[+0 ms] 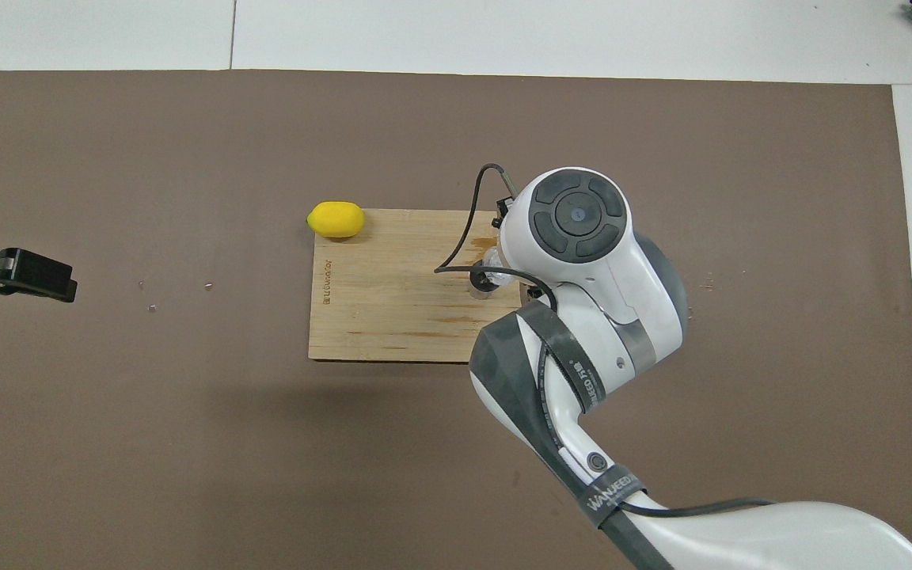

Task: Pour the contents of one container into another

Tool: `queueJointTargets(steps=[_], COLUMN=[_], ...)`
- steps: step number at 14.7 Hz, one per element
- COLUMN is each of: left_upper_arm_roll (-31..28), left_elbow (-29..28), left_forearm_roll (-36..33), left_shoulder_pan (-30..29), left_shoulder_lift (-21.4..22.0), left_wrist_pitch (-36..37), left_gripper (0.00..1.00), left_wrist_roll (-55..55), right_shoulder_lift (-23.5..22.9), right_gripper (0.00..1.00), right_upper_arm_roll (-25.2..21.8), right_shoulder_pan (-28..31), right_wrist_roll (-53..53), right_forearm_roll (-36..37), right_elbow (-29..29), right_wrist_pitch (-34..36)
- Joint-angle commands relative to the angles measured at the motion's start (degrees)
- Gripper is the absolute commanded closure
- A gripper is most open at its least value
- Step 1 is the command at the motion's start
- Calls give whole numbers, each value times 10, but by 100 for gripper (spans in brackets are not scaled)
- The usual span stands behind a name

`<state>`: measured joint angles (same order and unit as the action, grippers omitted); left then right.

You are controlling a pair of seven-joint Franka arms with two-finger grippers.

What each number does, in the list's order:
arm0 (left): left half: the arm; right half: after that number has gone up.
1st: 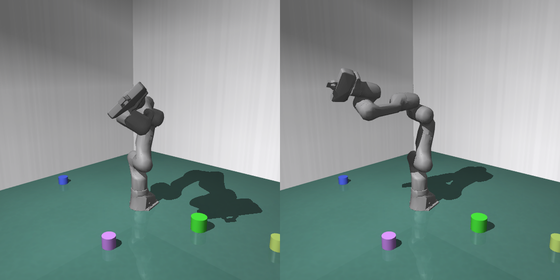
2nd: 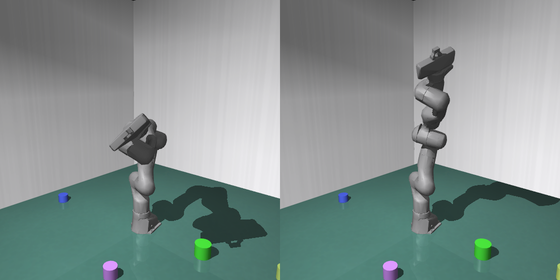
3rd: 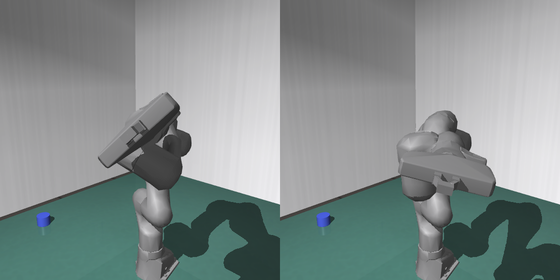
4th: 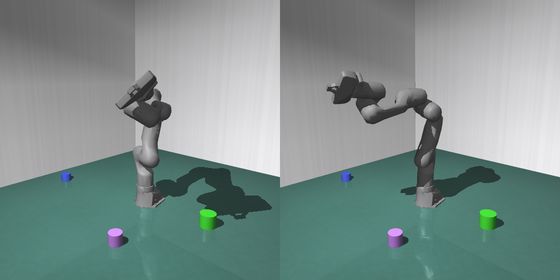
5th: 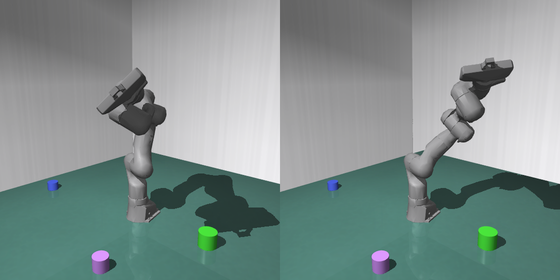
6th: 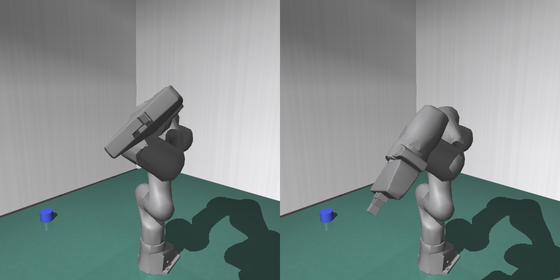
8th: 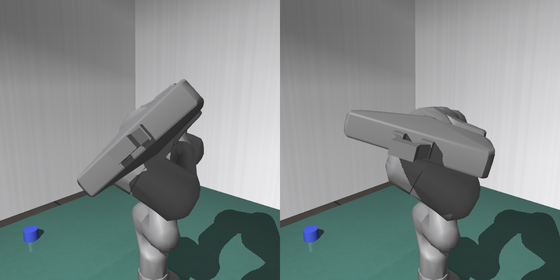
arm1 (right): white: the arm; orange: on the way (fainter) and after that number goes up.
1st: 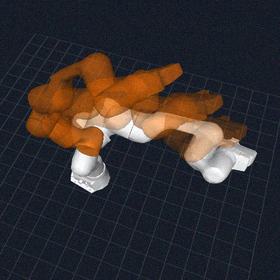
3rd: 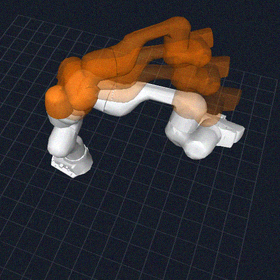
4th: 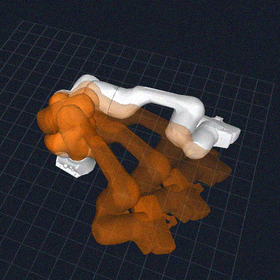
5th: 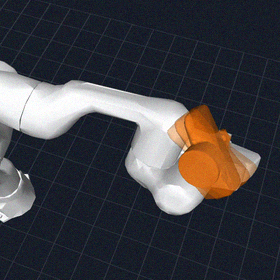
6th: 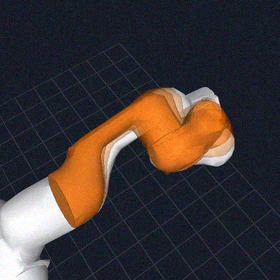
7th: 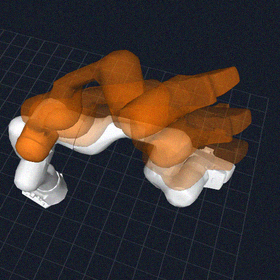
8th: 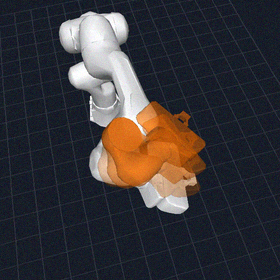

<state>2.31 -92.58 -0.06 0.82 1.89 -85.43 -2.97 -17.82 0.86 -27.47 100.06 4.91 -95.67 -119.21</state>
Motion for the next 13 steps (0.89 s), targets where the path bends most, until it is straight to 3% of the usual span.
queueJointTargets(steps=[1, 7, 13], left_upper_arm_roll=[2, 2, 2], left_elbow=[8, -1, -1], left_forearm_roll=[13, 12, 13], left_shoulder_pan=[-12, -11, -11], left_shoulder_lift=[-3, 1, 1], left_wrist_pitch=[8, 4, 4], left_gripper=[0, 0, 0], left_wrist_roll=[-5, -1, -1], right_shoulder_lift=[-4, -6, -9], right_gripper=[82, 86, 85], right_upper_arm_roll=[4, 3, 3], right_shoulder_pan=[7, 11, 49], right_wrist_roll=[15, 11, -33], right_forearm_roll=[6, -30, -112], right_elbow=[18, 18, 18], right_wrist_pitch=[19, 18, 9])
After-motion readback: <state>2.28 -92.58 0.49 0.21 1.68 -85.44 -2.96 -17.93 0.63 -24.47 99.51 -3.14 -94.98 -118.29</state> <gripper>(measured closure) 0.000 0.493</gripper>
